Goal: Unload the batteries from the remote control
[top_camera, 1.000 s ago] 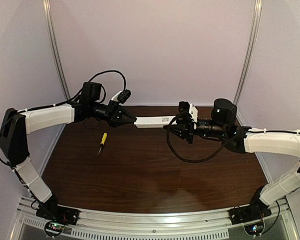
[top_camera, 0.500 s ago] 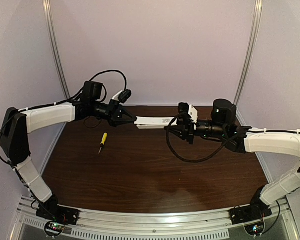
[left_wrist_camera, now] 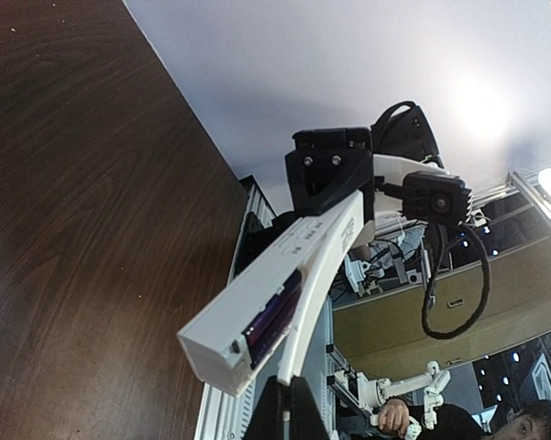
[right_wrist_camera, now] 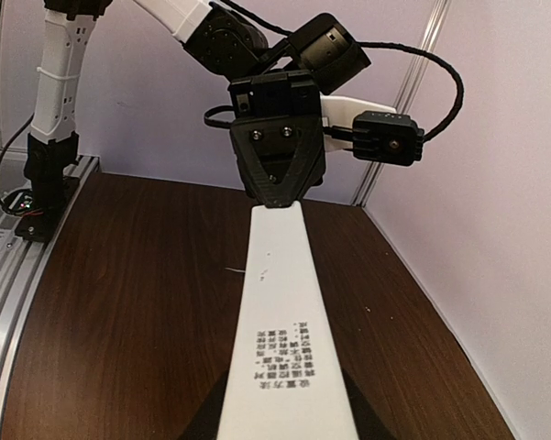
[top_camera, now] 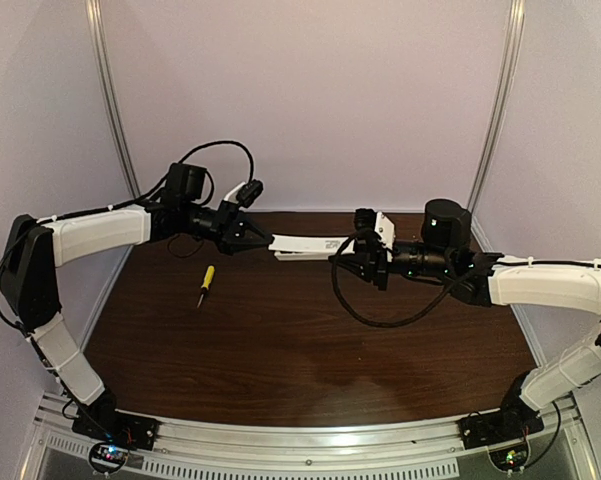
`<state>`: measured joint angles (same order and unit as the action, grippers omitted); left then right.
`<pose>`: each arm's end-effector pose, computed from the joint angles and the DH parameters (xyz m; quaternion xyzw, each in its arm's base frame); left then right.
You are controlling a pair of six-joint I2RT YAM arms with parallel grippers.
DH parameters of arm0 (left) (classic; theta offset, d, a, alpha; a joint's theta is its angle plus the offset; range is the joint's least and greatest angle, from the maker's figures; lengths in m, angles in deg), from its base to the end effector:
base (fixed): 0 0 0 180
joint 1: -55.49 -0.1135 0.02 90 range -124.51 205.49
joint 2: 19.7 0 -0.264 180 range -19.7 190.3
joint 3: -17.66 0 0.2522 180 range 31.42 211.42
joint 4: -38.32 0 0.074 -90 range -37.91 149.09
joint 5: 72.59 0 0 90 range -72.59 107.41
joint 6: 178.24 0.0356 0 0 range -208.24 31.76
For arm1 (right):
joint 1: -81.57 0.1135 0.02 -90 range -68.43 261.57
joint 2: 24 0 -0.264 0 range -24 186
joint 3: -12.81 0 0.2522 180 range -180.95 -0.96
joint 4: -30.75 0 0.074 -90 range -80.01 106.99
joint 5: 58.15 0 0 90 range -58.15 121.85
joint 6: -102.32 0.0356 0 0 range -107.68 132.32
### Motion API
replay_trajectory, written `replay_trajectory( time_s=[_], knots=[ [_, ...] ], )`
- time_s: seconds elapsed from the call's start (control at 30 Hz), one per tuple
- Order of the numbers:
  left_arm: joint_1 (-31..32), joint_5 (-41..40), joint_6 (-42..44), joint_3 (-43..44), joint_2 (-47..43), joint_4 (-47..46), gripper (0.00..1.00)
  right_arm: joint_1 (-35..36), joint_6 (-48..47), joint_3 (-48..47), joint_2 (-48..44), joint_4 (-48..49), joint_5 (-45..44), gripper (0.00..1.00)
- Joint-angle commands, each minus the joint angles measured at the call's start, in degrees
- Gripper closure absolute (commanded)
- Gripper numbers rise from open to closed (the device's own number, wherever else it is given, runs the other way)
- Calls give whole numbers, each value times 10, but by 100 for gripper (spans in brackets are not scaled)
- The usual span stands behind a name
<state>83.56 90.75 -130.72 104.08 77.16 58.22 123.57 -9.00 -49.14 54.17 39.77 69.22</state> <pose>0.3124 -0.2052 0.2874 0.2075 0.7276 -0.6534 0.0265 0.2156 0.2232 0.2886 -0.5533 0.4936 0.3488 0.5732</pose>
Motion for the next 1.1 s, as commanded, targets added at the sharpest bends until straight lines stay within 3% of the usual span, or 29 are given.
replay_trajectory(
  time_s=[0.0,0.4,1.07],
  knots=[
    [11,4,13,18,-18,-13,100,3,-1,-6,5,-5,-22,100],
    [0,-14,-21,-27,-31,-74,100,-3,34,20,-30,76,13,100],
    [-10,-21,-33,-42,-39,-92,100,-8,44,33,-49,74,17,100]
  ],
)
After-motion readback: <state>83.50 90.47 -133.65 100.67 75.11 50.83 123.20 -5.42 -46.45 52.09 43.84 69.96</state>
